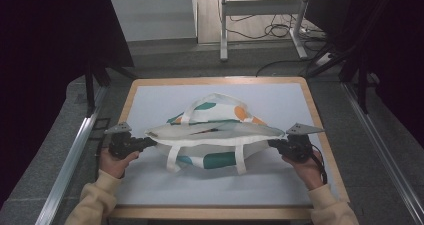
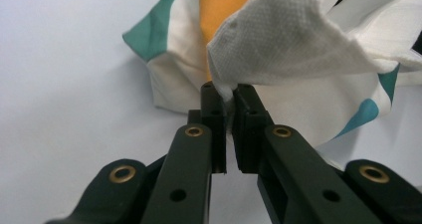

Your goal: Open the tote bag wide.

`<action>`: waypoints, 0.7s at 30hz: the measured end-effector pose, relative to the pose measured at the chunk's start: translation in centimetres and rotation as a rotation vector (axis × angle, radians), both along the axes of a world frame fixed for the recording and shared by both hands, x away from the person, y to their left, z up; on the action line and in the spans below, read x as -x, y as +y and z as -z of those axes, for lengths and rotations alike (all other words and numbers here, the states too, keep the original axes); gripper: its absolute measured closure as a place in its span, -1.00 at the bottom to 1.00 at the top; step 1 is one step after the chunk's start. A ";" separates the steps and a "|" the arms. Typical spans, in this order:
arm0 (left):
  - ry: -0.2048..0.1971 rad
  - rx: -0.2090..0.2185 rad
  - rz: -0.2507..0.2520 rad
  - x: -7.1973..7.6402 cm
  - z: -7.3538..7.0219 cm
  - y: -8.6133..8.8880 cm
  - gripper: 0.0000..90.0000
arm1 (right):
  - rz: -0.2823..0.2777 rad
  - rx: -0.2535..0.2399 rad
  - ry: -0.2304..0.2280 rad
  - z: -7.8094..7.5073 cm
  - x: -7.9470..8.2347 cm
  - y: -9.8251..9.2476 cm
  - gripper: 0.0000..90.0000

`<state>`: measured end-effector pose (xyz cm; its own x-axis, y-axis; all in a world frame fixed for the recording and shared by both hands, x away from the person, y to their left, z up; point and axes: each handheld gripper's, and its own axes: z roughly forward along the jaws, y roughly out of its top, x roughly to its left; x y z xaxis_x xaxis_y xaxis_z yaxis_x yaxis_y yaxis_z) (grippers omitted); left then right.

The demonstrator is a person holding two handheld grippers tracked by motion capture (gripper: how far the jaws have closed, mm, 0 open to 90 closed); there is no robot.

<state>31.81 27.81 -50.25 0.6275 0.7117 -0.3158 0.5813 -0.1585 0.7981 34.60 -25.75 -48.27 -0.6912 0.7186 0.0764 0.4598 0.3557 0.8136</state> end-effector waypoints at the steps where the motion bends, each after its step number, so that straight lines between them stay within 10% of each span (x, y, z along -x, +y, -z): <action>1: 0.003 0.002 -0.001 0.0 0.1 -0.1 0.90 | -0.003 0.005 0.014 0.3 -0.1 0.1 0.93; 21: 0.029 -0.032 -0.012 -1.0 1.8 -1.1 0.90 | 0.020 0.027 0.069 2.6 -1.4 1.3 0.92</action>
<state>32.80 26.70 -52.02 0.6102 0.7289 -0.3103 0.6058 -0.1769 0.7757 36.05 -24.48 -50.86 -0.6708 0.7344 0.1034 0.5213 0.3677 0.7701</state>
